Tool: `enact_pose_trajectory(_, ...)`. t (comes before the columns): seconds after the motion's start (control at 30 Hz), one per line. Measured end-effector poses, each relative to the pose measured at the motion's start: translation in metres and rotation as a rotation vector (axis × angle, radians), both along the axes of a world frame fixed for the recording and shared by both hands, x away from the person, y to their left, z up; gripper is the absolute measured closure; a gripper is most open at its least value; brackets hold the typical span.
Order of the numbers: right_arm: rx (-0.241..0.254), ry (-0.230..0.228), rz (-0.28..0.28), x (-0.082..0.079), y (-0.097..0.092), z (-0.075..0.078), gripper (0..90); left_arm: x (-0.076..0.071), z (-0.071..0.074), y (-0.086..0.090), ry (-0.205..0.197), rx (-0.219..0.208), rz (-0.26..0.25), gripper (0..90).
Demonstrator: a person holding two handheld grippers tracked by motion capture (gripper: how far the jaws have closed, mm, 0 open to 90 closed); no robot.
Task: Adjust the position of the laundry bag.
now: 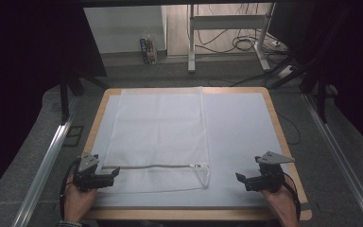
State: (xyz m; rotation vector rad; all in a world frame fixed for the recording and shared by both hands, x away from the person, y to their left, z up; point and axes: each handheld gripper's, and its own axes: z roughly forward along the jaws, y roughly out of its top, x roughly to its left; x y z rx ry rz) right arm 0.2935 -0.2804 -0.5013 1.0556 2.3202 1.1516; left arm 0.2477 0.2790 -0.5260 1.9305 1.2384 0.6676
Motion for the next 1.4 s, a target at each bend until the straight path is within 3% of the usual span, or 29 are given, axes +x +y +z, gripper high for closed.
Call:
enact_pose_trajectory(0.2, 0.011, -0.023, 0.014, 0.0, 0.005, 0.003, 0.0, -0.002, 0.002, 0.002, -0.041, -0.004, 0.018, 5.4)
enact_pose_trajectory(0.33, 0.005, -0.022, 0.019, 0.0, 0.006, 0.003, 0.0, -0.002, 0.003, 0.004, -0.046, -0.036, 0.025, 5.6)
enact_pose_trajectory(0.77, -0.007, 0.009, 0.033, 0.004, 0.012, 0.001, 0.0, 0.001, -0.001, 0.002, 0.016, -0.031, 0.007, 8.0)
enact_pose_trajectory(0.97, -0.01, 0.022, 0.034, 0.005, 0.015, 0.0, 0.0, 0.004, 0.0, -0.001, 0.064, -0.034, 0.002, 8.0)
enact_pose_trajectory(1.2, 0.009, 0.012, 0.04, 0.008, 0.025, 0.001, 0.0, 0.008, -0.001, -0.004, 0.077, -0.021, 0.0, 7.0)
enact_pose_trajectory(1.4, 0.013, 0.014, 0.037, 0.013, 0.033, 0.0, 0.0, 0.014, -0.001, 0.0, 0.084, -0.044, 0.007, 7.0)
